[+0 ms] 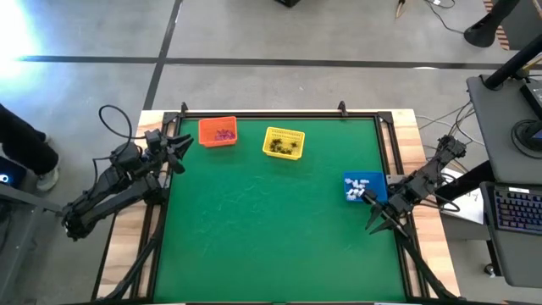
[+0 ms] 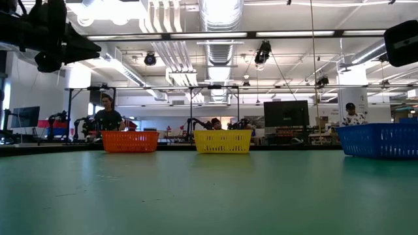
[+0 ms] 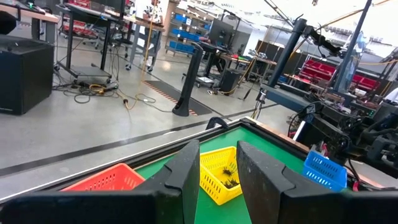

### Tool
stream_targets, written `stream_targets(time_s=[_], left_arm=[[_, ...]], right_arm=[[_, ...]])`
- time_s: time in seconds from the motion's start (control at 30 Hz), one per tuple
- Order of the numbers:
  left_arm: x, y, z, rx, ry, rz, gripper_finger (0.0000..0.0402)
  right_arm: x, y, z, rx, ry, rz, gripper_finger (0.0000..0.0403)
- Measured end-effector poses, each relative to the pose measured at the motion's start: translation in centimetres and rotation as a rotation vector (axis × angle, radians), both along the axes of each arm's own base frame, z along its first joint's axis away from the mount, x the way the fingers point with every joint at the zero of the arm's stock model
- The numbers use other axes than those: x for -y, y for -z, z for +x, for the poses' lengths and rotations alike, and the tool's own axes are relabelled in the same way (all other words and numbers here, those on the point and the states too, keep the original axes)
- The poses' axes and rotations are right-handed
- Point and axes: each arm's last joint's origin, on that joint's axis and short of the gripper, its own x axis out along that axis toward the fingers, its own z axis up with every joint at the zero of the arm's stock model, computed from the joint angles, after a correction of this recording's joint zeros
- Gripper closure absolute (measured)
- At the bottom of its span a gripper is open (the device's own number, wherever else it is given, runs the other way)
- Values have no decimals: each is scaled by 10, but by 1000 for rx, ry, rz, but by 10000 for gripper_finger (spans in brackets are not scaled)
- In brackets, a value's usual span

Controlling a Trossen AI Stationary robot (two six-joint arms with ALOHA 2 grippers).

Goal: Sort Halloween decoration
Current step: Return to Home Position

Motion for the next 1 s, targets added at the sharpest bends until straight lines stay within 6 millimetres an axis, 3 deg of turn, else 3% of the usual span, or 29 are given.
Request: stream_targets(time_s=[0.53,1.0], left_arm=[[1,-5,0,-30,32,167,313],[-11,48,23,9,99,212,313]], right_arm=[[0,0,0,0,0,0,335],[0,0,0,0,0,0,335]])
